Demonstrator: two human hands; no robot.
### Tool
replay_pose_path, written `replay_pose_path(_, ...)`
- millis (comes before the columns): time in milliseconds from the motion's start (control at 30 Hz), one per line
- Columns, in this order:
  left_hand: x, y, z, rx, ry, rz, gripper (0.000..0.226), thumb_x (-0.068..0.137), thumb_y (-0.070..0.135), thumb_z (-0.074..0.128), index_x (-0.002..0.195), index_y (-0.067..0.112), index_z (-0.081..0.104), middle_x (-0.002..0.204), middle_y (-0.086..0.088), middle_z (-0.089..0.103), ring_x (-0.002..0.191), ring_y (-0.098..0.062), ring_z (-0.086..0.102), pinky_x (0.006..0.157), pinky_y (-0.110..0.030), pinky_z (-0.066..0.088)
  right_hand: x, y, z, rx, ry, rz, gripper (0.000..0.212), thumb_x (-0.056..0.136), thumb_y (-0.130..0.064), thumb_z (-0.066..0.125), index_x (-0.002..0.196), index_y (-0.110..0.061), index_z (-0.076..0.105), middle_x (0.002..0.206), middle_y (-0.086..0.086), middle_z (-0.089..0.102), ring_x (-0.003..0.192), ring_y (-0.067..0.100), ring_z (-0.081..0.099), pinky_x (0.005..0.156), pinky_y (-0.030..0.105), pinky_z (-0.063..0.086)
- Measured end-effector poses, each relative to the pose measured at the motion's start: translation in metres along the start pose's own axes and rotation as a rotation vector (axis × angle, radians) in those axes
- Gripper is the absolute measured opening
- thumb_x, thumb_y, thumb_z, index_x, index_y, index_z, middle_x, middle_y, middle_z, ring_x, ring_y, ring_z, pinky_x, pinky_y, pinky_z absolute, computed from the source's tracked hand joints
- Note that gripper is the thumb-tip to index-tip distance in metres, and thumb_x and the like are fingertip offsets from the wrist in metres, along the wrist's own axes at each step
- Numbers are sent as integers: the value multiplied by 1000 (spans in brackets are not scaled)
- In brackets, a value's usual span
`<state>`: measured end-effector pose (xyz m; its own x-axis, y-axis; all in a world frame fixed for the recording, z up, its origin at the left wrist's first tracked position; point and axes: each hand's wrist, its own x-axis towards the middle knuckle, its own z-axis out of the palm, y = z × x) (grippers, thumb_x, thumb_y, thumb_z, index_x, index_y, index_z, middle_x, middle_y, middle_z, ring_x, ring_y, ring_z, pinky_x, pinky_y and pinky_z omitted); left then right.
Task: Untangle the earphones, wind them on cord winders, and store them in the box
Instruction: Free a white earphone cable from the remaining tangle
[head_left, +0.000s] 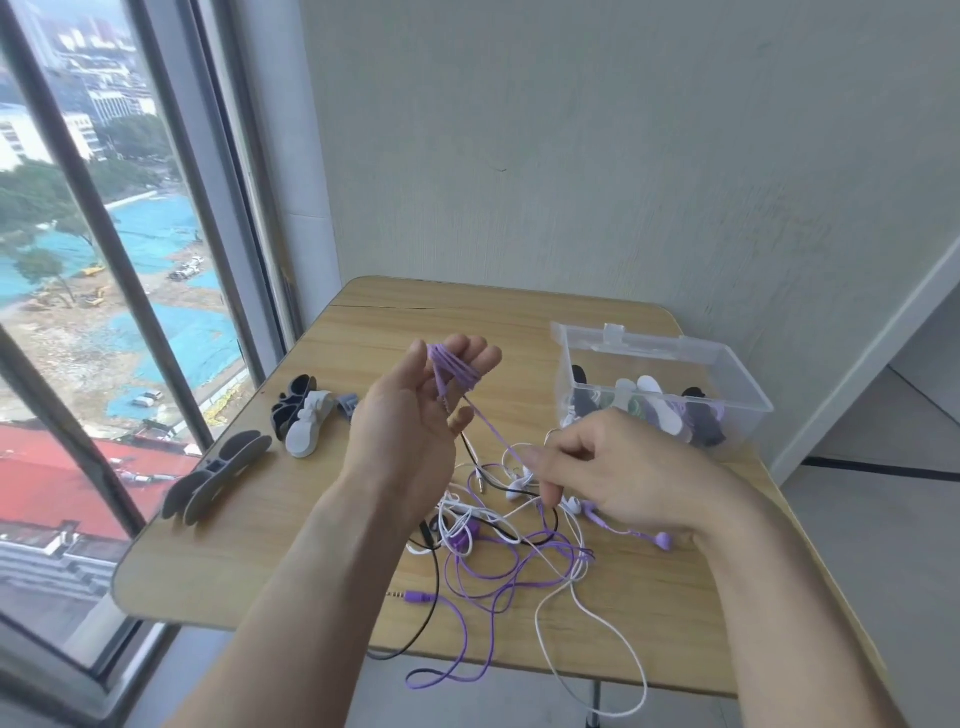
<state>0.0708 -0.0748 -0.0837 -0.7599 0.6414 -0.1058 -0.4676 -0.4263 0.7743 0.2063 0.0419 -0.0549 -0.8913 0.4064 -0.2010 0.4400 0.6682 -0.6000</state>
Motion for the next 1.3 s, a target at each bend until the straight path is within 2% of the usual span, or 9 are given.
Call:
replay_pose_path(133, -6, -5, 4, 577, 32, 232, 34, 105, 26, 43, 98, 13, 73, 98, 0, 77, 101, -10, 70, 86, -25, 44, -3, 0, -2, 191, -33, -86, 42, 93, -55, 57, 75, -21, 72, 47, -10, 41, 49, 17, 44, 46, 31, 42)
replay_pose_path(333, -13, -13, 4, 919, -331, 242, 42, 98, 32, 43, 68, 6, 56, 61, -5, 58, 62, -18, 52, 68, -31, 43, -6, 10, -22, 526, 269, -265, 35, 80, -49, 64, 76, -16, 74, 51, -4, 36, 54, 19, 29, 56, 33, 27)
replay_pose_path(467, -19, -8, 13, 479, -353, -6, 39, 98, 14, 45, 60, 15, 40, 56, 0, 36, 52, -14, 31, 55, -29, 19, -5, 20, -23, 451, 320, -184, 36, 76, -50, 63, 76, -15, 74, 48, -15, 44, 50, 10, 39, 55, 22, 34)
replay_pose_path(567, -18, -2, 14, -54, -320, -171, 32, 86, 16, 48, 56, 19, 39, 55, 4, 29, 44, -10, 25, 61, -26, 12, 0, 20, -16, 426, 290, -167, 31, 85, -43, 66, 78, -14, 73, 48, -16, 48, 53, 14, 42, 52, 31, 44)
replay_pose_path(767, -11, 4, 2, -275, -302, -63, 27, 101, 29, 35, 85, 17, 54, 86, -1, 61, 79, -16, 63, 85, -38, 38, 7, 13, 1, 287, 148, -113, 26, 101, -35, 56, 84, -22, 71, 53, -12, 56, 58, 17, 60, 62, 39, 52)
replay_pose_path(900, -7, 0, 5, 168, -134, 130, 30, 100, 32, 39, 106, 14, 62, 112, 2, 71, 115, -14, 65, 90, -37, 37, 8, 3, 11, 232, -2, -71, 20, 101, -31, 55, 96, -21, 72, 61, -8, 63, 53, 14, 62, 50, 31, 50)
replay_pose_path(1033, -14, -13, 3, 730, -139, 394, 26, 101, 30, 43, 107, 16, 65, 104, 3, 69, 105, -12, 61, 91, -21, 42, 3, -9, 9, 257, -10, -158, 22, 100, -33, 57, 95, -18, 73, 63, -6, 65, 47, 9, 52, 52, 28, 44)
replay_pose_path(1133, -13, -19, -1, 962, -274, 405, 33, 99, 40, 35, 80, 27, 59, 77, 12, 62, 82, -13, 58, 92, -42, 39, 1, -7, -2, 257, 210, -244, 26, 98, -29, 60, 86, -12, 76, 62, -3, 64, 42, 3, 44, 47, 19, 36)
replay_pose_path(1300, -19, -17, 7, 884, -397, 227, 40, 94, 33, 44, 59, 13, 46, 54, 2, 47, 61, -18, 42, 63, -32, 35, 3, 10, -12, 452, 443, -273, 12, 90, -19, 72, 80, -15, 76, 60, -3, 69, 48, -1, 55, 48, 8, 38)
